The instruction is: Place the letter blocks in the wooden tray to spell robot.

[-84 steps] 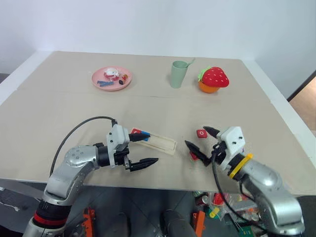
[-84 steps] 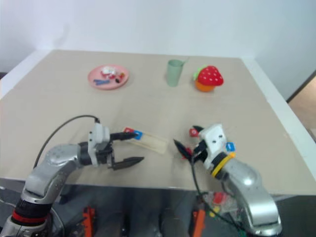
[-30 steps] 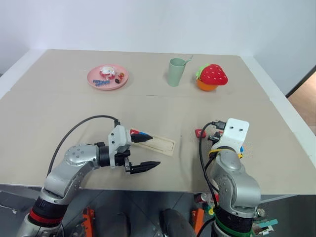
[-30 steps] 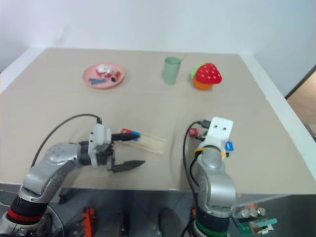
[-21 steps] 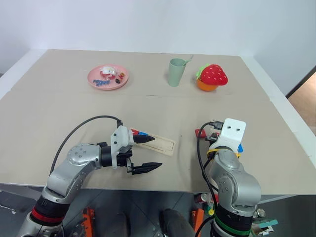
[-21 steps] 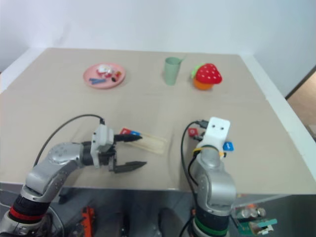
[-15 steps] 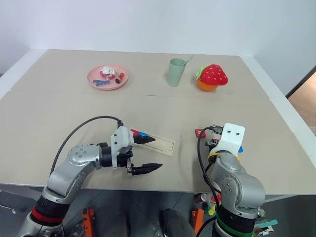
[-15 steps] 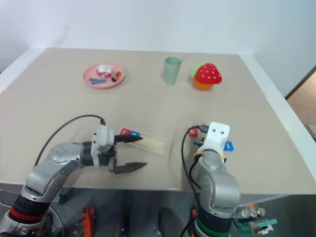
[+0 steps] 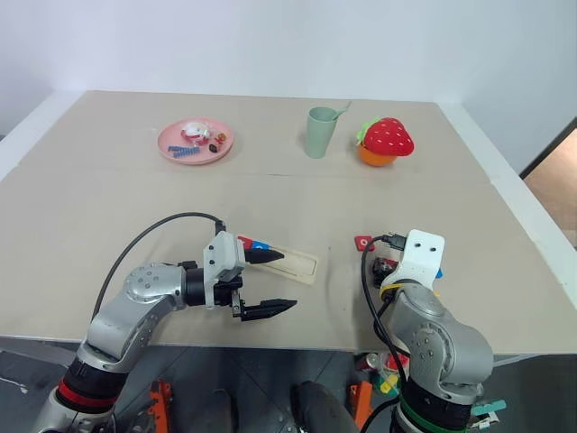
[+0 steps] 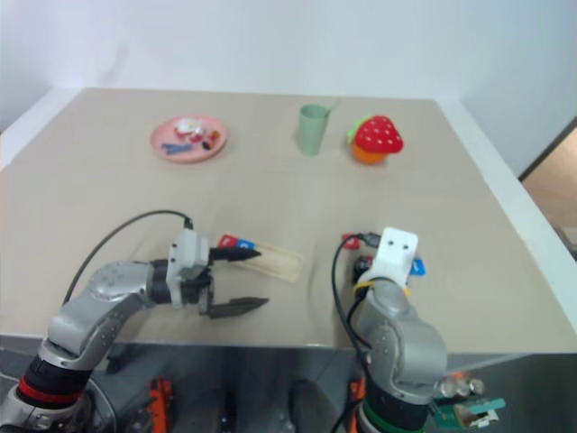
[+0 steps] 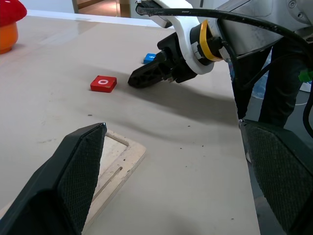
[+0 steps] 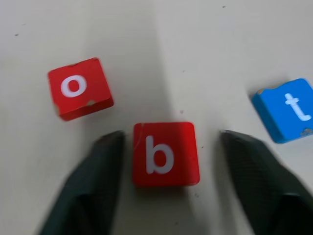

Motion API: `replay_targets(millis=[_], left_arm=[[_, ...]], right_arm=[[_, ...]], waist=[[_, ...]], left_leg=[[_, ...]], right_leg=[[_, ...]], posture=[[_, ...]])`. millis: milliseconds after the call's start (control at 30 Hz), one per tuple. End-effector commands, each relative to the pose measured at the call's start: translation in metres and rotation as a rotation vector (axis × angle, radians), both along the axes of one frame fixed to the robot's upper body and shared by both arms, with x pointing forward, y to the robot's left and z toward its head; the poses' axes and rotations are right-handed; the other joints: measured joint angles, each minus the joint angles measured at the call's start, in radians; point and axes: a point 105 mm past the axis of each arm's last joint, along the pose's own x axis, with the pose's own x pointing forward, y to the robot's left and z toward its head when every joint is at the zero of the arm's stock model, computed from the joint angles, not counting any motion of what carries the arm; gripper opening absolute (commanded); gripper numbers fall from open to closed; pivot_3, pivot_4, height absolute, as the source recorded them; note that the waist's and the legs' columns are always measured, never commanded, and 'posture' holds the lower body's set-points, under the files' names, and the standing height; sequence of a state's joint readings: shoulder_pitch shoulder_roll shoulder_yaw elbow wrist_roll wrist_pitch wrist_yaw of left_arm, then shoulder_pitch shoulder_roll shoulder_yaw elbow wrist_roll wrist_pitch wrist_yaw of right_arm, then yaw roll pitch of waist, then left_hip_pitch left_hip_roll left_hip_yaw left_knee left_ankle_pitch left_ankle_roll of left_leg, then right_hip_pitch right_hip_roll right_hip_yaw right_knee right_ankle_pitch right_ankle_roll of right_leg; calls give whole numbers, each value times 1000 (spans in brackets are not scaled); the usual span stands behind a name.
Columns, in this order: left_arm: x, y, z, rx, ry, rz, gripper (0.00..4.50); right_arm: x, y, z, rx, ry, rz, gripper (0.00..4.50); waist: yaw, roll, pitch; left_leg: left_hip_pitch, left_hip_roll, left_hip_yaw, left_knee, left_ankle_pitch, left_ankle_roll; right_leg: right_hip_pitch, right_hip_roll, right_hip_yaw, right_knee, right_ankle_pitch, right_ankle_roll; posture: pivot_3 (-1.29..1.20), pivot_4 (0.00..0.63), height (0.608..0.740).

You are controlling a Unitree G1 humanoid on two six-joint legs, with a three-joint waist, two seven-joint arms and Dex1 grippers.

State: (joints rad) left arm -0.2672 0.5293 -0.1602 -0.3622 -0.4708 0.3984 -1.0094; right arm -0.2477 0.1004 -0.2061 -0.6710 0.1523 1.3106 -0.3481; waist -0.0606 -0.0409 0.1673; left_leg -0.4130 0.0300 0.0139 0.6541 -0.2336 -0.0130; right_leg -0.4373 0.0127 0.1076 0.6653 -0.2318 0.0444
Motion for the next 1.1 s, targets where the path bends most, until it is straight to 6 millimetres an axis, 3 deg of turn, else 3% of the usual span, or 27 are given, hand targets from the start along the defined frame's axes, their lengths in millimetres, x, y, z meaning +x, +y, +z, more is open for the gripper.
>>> replay_targets(millis=[33, 167, 267, 300, 333, 400, 533, 633, 800, 1100], left_arm=[[-2, -2, 5, -5, -26, -11, 4500], [-1, -2, 5, -4, -32, -7, 4500], [1, -3, 6, -11, -49, -7, 4500], [1, -4, 7, -20, -53, -6, 4500], [2, -4, 7, -27, -53, -5, 4500], [2, -5, 7, -33, -57, -5, 4500], [2, -5, 7, -32, -71, -6, 4500], [2, -5, 6, -38, -66, 7, 4500], [2, -5, 6, -49, -59, 21, 4500], [1, -5, 6, -56, -57, 40, 4500]], right_arm=[[-7, 29, 6, 156, -30, 77, 4487], [-7, 21, 34, 128, -130, 210, 4487], [-5, 18, 53, 80, -187, 394, 4487], [-5, 17, 57, 4, -191, 531, 4487], [-7, 19, 57, -36, -177, 661, 4487], [-7, 5, 46, -111, -118, 778, 4487], [-3, -19, 35, -186, -76, 828, 4487], [8, -35, 38, -238, -101, 864, 4487], [20, -39, 46, -350, -157, 1016, 4487], [18, -25, 39, -376, -183, 1321, 4487]], waist=[[-1, 0, 0], [-7, 0, 0], [-9, 0, 0], [-9, 0, 0], [-8, 1, 1], [-8, 0, 1], [-13, 0, 1], [-15, 0, 1], [-15, 0, 1], [-12, 0, 1]], left_leg=[[0, 0, 0, 0, 0, 0], [0, 0, -1, 0, 0, 0], [0, -1, -1, 0, 0, 0], [-1, -1, -1, 1, 0, 0], [0, -1, -1, 1, 0, 0], [-1, -3, -1, 2, 0, 0], [6, -3, 0, 0, -2, 4], [7, -2, 0, 0, -2, 4], [8, -2, 1, 1, -2, 4], [7, -2, 0, 1, -2, 4]], right_leg=[[0, 0, 0, 0, 0, 0], [0, 0, 0, 0, 0, 0], [1, 0, -1, 0, 0, 1], [1, -2, -1, 0, 0, 2], [2, -2, -1, -1, 0, 2], [3, -4, -1, -2, -1, 4], [12, -2, -1, -7, -2, 4], [11, 0, 0, -6, -1, 3], [12, -1, 1, -6, 1, 4], [13, -1, 0, -6, 1, 5]], posture=[[0, 150, 740], [0, 150, 740], [0, 150, 740], [0, 150, 740], [0, 150, 740], [0, 150, 740], [0, 150, 740], [0, 150, 740], [0, 150, 740], [0, 150, 740]])
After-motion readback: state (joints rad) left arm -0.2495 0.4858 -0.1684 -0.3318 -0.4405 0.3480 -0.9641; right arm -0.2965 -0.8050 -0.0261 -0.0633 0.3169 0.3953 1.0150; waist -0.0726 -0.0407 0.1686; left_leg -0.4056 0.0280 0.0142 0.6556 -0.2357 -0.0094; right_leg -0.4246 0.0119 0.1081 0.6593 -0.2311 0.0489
